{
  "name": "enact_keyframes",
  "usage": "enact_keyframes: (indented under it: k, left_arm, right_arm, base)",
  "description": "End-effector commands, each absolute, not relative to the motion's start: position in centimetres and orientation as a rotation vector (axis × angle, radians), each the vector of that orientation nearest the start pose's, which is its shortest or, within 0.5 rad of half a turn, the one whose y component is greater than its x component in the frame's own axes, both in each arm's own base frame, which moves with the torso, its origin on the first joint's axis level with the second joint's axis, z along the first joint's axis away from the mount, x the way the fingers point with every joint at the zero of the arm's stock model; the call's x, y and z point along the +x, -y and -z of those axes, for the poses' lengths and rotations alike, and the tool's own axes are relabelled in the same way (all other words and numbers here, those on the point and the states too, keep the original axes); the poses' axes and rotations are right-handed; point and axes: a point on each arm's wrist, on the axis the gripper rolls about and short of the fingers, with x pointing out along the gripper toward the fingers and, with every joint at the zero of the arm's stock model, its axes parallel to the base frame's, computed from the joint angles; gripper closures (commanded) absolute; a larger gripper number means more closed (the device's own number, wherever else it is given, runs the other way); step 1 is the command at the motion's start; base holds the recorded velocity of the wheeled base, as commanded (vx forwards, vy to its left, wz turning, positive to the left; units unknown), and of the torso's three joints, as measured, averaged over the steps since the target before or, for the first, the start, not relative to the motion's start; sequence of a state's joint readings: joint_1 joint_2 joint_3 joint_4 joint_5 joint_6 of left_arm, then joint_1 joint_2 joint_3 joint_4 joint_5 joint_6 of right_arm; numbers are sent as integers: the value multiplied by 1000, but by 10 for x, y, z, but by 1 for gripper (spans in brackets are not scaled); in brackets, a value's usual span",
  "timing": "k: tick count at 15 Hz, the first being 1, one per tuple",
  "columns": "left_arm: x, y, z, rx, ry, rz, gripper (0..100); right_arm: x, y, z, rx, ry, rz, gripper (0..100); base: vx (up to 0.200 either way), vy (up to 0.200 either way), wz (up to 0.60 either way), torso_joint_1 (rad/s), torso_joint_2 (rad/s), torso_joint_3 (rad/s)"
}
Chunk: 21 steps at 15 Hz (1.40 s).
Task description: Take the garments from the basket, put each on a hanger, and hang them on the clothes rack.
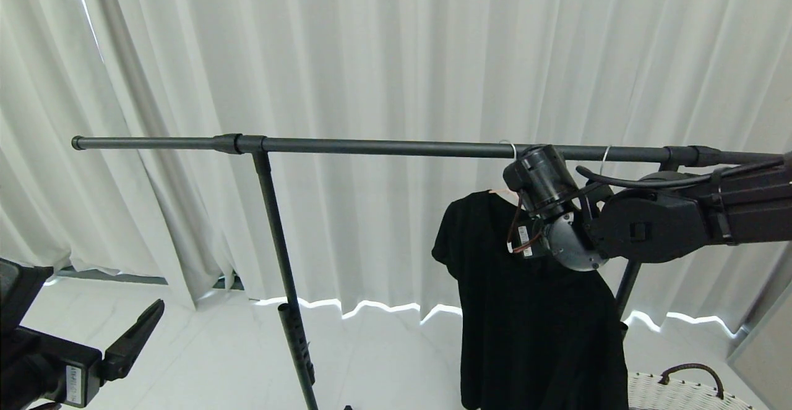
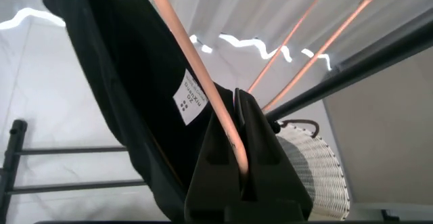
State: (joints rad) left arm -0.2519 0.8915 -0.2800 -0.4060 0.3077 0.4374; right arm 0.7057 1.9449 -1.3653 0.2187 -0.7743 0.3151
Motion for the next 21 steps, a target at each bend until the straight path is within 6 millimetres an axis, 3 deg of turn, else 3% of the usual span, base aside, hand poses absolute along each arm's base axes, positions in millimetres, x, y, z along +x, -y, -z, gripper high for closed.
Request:
enact_keyframes:
  k: [1, 3, 4, 9, 14, 18, 21]
  left_arm:
    - [95, 18, -174, 493, -206, -9, 0]
    - [96, 18, -174, 493, -207, -6, 0]
    - [95, 18, -174, 492, -206, -7, 0]
    - [93, 17, -175, 487, -196, -11, 0]
    - [94, 18, -173, 463, -201, -12, 0]
    - [93, 17, -172, 463, -207, -11, 0]
    - [88, 14, -164, 464, -223, -33, 0]
  right_arm:
    - [289, -226, -173, -242, -577, 157, 100]
    - [289, -225, -174, -238, -575, 156, 100]
    - [287, -224, -177, -233, -570, 157, 0]
    - [263, -209, -218, -154, -492, 129, 0]
    - [215, -188, -256, -79, -421, 31, 0]
    - [193, -171, -278, -21, -380, -36, 0]
    - [174, -135, -280, -14, -367, 10, 0]
  base:
    - [0, 0, 0, 0, 0, 0]
    - [0, 0, 0, 0, 0, 0]
    - [0, 0, 0, 0, 0, 0]
    - [0, 0, 0, 0, 0, 0]
    - [0, 0, 0, 0, 0, 0]
    - [0, 0, 0, 0, 0, 0]
    - [0, 0, 0, 0, 0, 0]
